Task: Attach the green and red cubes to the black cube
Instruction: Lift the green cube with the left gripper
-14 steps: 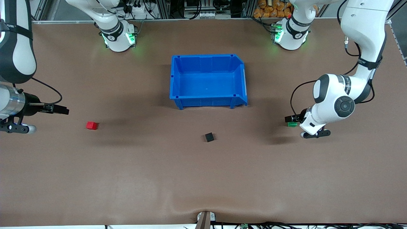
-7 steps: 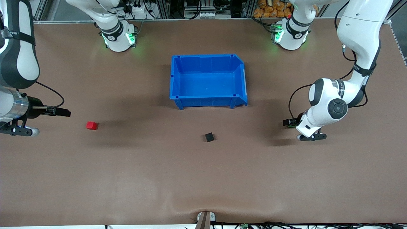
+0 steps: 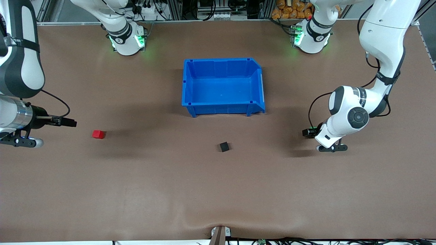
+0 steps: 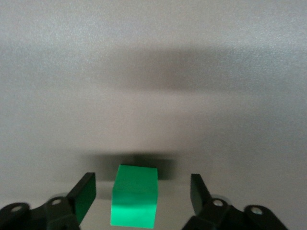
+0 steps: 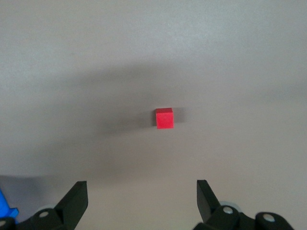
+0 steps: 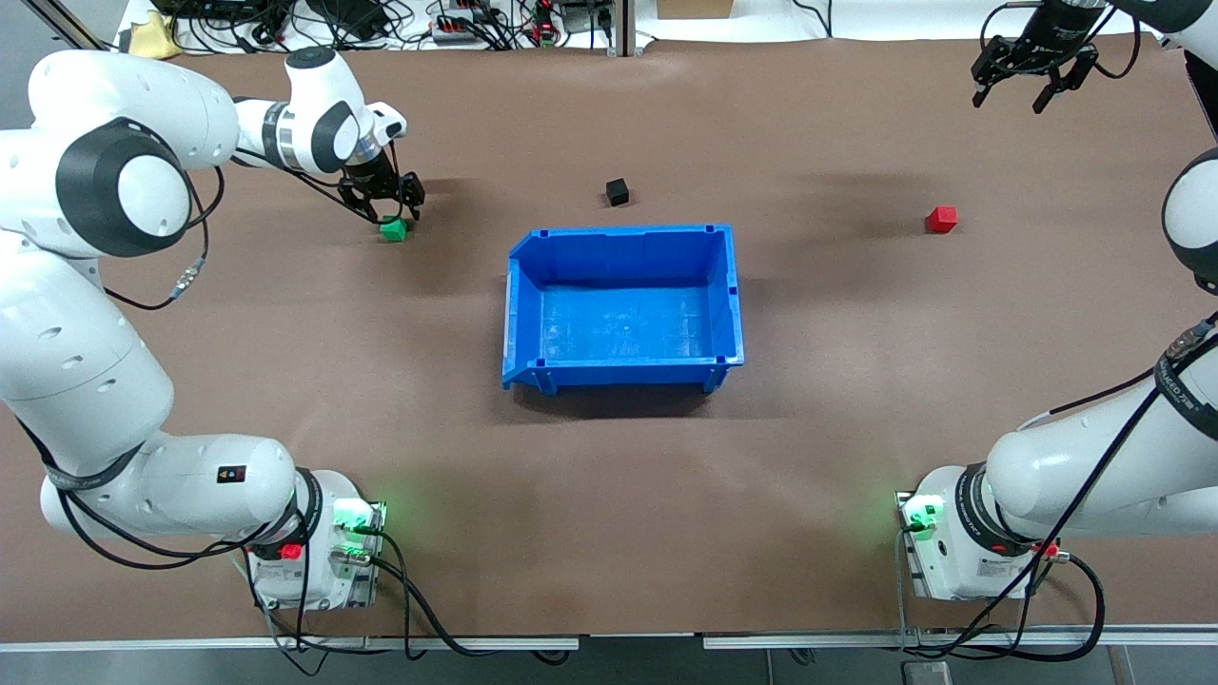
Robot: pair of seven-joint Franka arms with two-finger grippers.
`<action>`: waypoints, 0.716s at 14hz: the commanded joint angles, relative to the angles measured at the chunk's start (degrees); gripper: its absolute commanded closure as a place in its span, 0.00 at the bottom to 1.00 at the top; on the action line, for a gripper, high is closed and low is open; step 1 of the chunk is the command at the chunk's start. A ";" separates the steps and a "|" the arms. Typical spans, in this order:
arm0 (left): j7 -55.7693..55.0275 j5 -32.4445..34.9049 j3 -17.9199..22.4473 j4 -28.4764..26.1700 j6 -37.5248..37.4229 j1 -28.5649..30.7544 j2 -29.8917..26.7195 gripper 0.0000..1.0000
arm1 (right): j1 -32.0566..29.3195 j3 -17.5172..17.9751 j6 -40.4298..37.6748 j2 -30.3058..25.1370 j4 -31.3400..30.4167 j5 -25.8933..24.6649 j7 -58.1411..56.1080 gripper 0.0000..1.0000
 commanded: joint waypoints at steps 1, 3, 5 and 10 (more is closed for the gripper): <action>0.02 1.78 -0.19 0.68 0.52 -0.02 1.22 0.20 | -0.89 0.45 2.24 0.25 -1.39 0.38 0.12 0.00; 0.02 2.65 -0.19 0.68 0.52 -0.02 1.23 0.25 | -0.80 0.45 3.65 0.34 -2.53 0.47 0.12 0.00; 0.02 2.74 -0.19 0.68 0.52 -0.02 1.58 0.30 | -0.80 0.45 3.84 0.43 -2.71 0.47 0.12 0.00; 0.46 4.77 -0.19 0.59 0.43 0.07 1.58 0.44 | -0.89 0.45 5.06 1.66 -2.80 0.47 0.21 0.00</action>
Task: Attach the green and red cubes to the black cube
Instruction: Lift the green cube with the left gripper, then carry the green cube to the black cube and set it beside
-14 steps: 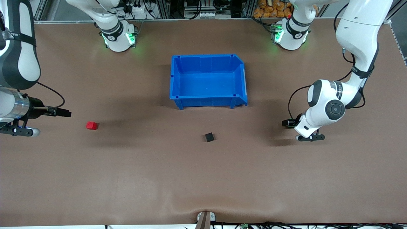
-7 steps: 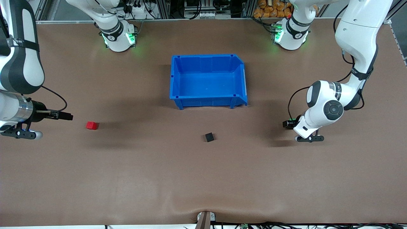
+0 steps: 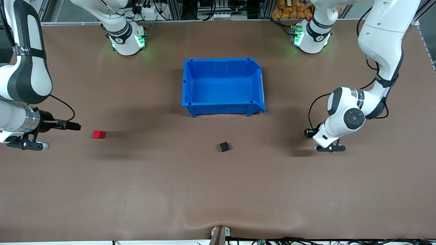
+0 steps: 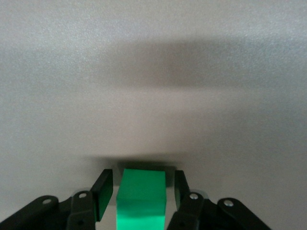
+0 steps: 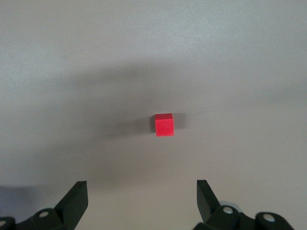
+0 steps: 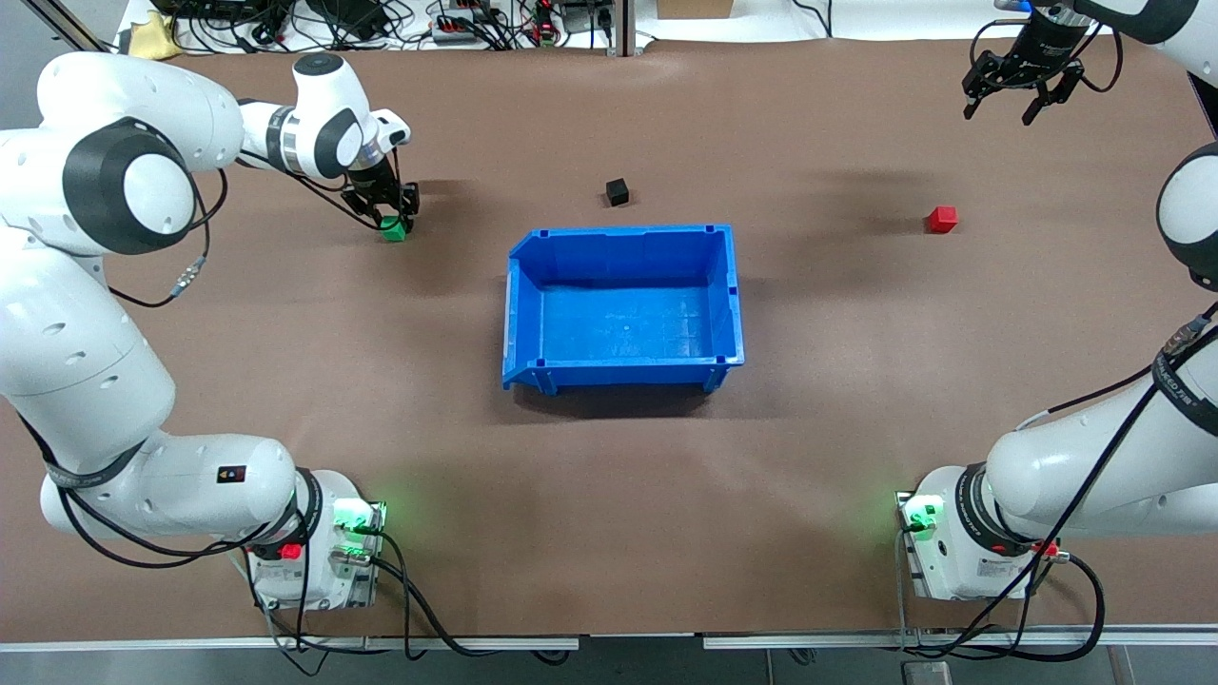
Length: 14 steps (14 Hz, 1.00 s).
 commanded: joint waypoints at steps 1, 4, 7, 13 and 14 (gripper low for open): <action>0.29 1.45 -0.18 0.58 0.28 0.08 0.41 0.48 | -0.77 0.45 1.52 0.95 -0.53 0.47 0.21 0.00; 0.29 1.37 -0.27 0.58 0.28 -0.01 0.33 0.76 | -0.85 0.45 3.01 2.27 -0.44 0.47 0.73 0.00; -0.59 1.36 -0.35 0.66 0.02 0.08 -0.37 1.00 | -0.94 0.45 3.80 2.80 -0.44 0.47 0.73 0.00; -7.78 0.31 -1.76 6.36 -3.40 -0.10 -1.26 1.00 | -1.38 0.45 5.91 4.46 -0.44 0.47 0.73 0.00; -10.15 0.22 -2.89 7.94 -4.89 -0.10 -1.08 1.00 | -1.38 0.45 6.18 4.99 -0.44 0.73 0.73 0.00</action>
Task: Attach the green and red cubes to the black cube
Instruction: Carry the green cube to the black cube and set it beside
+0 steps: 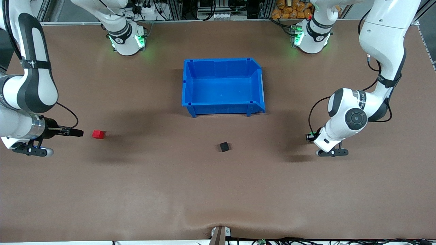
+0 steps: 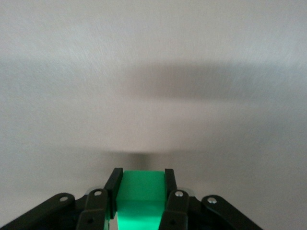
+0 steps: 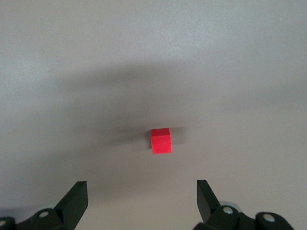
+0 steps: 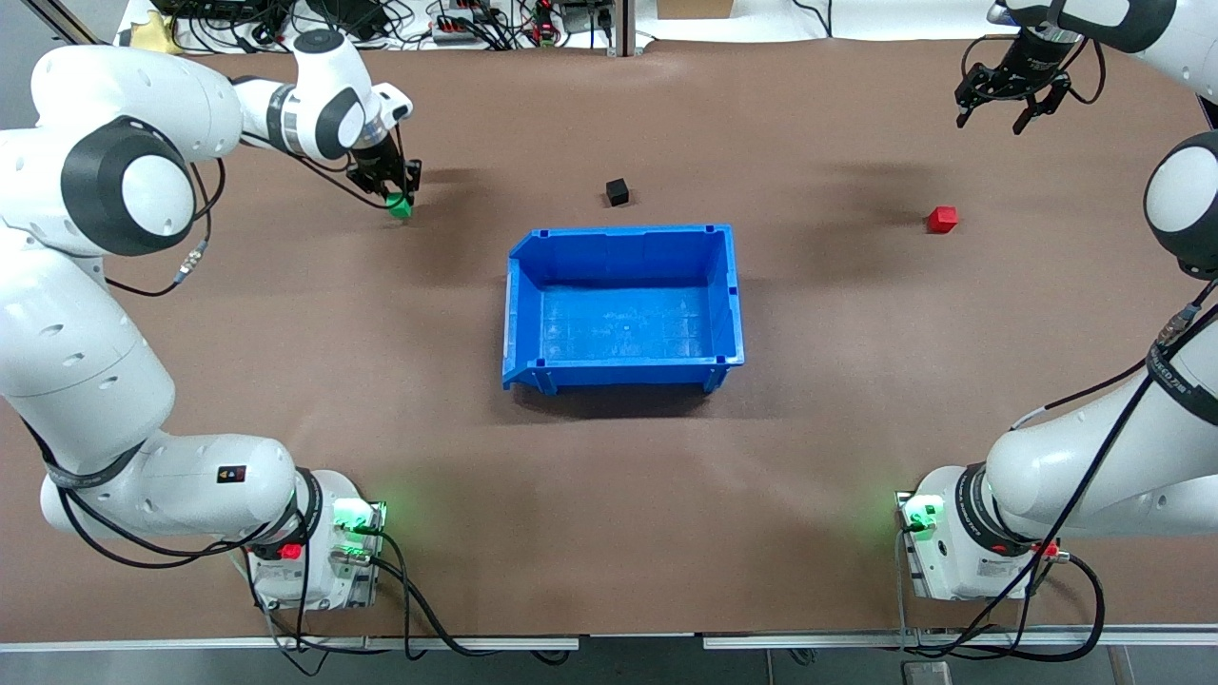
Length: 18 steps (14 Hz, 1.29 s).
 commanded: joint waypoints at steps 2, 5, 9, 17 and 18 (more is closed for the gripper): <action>-10.49 -0.14 -3.36 6.94 -7.56 -0.19 -0.01 1.00 | -0.83 0.46 1.96 1.46 -0.26 0.80 0.27 0.00; -21.74 -2.06 -5.22 10.73 -8.29 -1.85 2.00 1.00 | -0.92 0.54 2.05 2.07 -0.18 0.97 0.35 0.00; -43.15 -6.46 -5.13 16.17 -8.20 -8.52 5.69 1.00 | -0.66 0.46 1.26 3.31 -0.26 0.97 2.10 0.00; -84.23 -6.46 -4.60 25.59 -6.71 -17.16 14.23 1.00 | -0.66 0.54 2.04 5.94 0.00 0.88 3.17 0.00; -87.66 -6.47 -4.60 25.77 -6.44 -17.85 14.93 1.00 | -0.66 0.54 2.05 6.03 0.00 0.88 3.17 0.00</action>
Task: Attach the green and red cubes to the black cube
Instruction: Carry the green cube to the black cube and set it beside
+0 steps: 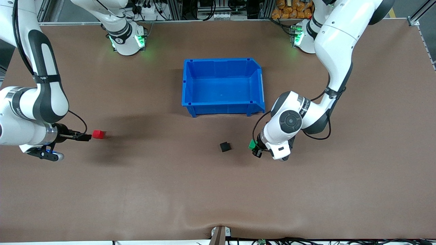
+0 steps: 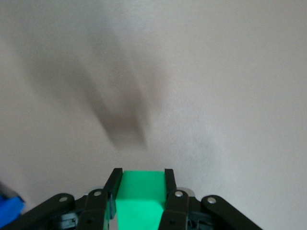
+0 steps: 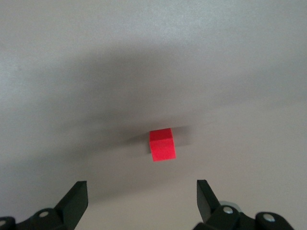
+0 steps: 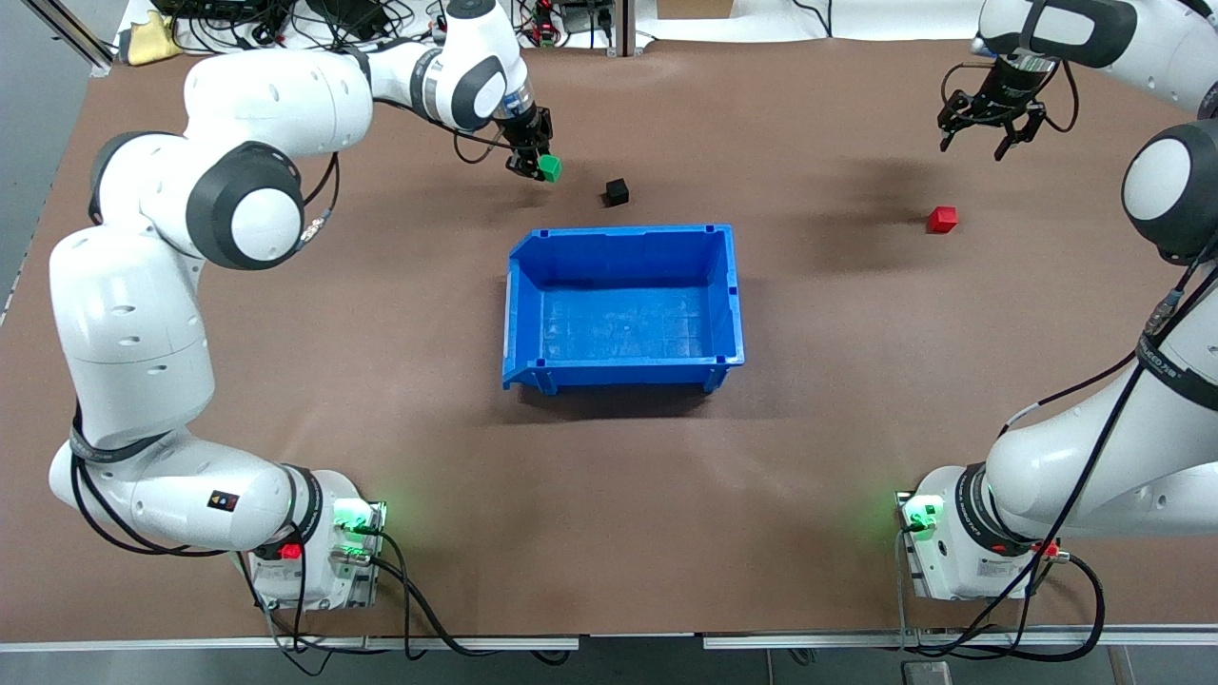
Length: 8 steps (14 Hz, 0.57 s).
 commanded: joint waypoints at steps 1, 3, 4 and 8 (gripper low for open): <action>-9.19 -0.73 0.56 2.69 1.02 -1.68 2.48 1.00 | -0.57 0.32 0.51 0.96 0.13 0.79 -1.25 0.00; -14.56 -0.30 0.64 2.96 3.83 -3.44 3.53 1.00 | -0.65 0.32 0.68 1.66 0.13 0.79 -1.25 0.00; -16.06 -0.38 0.73 3.04 4.63 -4.14 3.88 1.00 | -0.65 0.32 0.94 1.84 0.13 0.79 -1.25 0.00; -23.71 -0.29 1.17 3.30 9.90 -6.34 6.52 1.00 | -0.92 0.32 2.87 2.89 0.04 0.52 -2.04 0.00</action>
